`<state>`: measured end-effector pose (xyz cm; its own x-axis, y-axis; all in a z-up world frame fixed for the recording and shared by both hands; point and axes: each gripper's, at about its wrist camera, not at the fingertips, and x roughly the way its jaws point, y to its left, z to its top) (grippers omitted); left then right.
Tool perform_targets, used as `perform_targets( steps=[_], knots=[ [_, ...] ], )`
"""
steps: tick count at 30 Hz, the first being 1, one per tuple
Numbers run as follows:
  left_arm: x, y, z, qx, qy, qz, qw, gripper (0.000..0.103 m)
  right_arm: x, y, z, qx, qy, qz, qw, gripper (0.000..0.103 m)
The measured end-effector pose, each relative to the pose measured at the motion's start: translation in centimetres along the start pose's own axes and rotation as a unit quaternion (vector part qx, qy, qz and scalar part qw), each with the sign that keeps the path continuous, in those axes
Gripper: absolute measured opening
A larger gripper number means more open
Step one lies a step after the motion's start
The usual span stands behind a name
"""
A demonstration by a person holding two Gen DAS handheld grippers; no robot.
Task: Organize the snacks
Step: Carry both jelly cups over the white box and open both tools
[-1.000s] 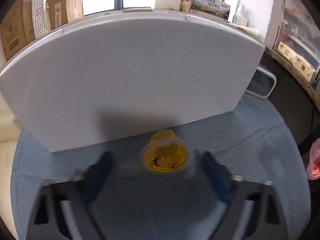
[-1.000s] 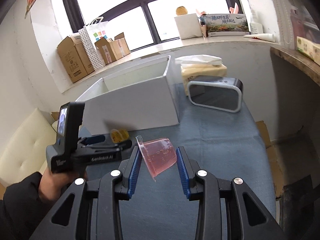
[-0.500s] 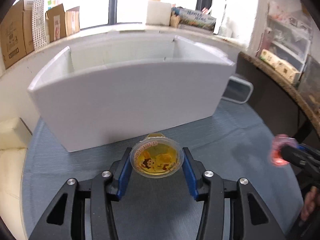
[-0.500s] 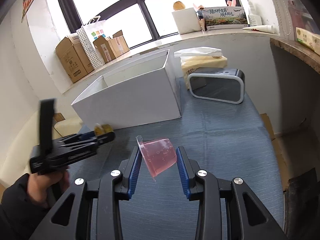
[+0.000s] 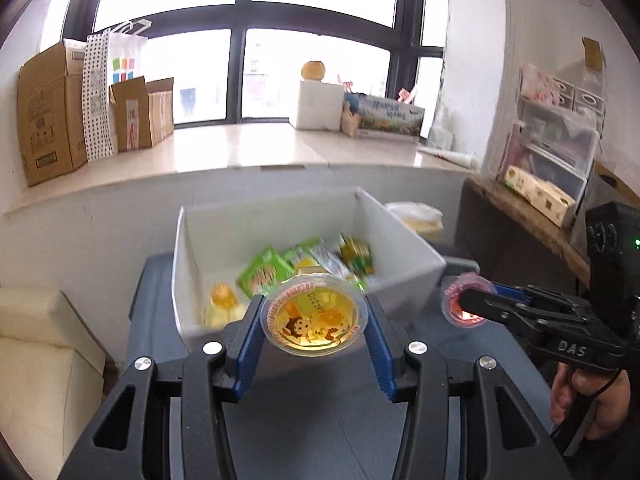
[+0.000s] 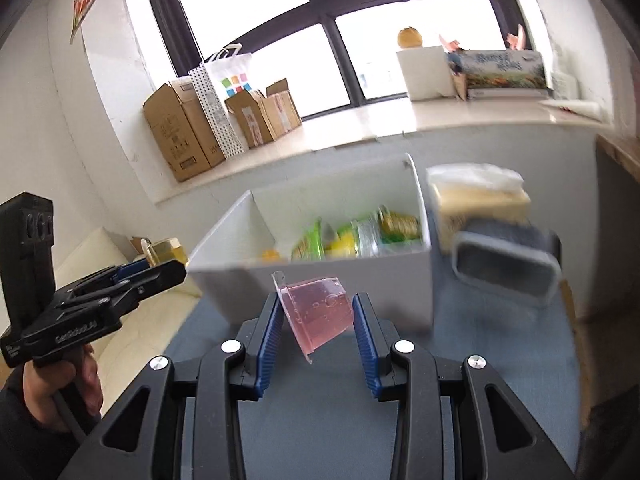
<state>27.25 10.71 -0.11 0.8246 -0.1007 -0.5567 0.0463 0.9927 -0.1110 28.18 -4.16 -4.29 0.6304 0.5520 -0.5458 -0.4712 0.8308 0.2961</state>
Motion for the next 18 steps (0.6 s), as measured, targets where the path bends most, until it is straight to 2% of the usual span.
perform_targets(
  steps=[7, 13, 15, 16, 17, 18],
  knots=[
    [2.9, 2.7, 3.6, -0.004, 0.009, 0.009, 0.9999, 0.052, 3.9, -0.1, 4.2, -0.001, 0.002, -0.006, 1.000, 0.039],
    [7.3, 3.9, 4.1, 0.002, 0.052, 0.010, 0.9986, 0.053, 8.0, -0.8, 5.8, -0.007, 0.026, -0.021, 0.999, 0.039],
    [8.6, 4.1, 3.9, 0.010, 0.058, 0.029, 0.9979, 0.060, 9.3, -1.1, 6.0, -0.011, 0.035, -0.037, 0.999, 0.040],
    [9.2, 4.2, 3.7, 0.014, 0.064, 0.037, 0.9972, 0.075, 9.8, -1.3, 6.1, -0.009, 0.037, -0.044, 0.998, 0.041],
    [9.8, 4.5, 3.6, 0.011, 0.068, 0.043, 0.9967, 0.097, 10.0, -1.5, 6.2, -0.005, 0.038, -0.051, 0.998, 0.058],
    [10.1, 4.9, 3.5, 0.000, 0.069, 0.048, 0.9965, 0.103, 10.2, -1.9, 6.2, 0.004, 0.043, -0.056, 0.998, 0.094]
  ],
)
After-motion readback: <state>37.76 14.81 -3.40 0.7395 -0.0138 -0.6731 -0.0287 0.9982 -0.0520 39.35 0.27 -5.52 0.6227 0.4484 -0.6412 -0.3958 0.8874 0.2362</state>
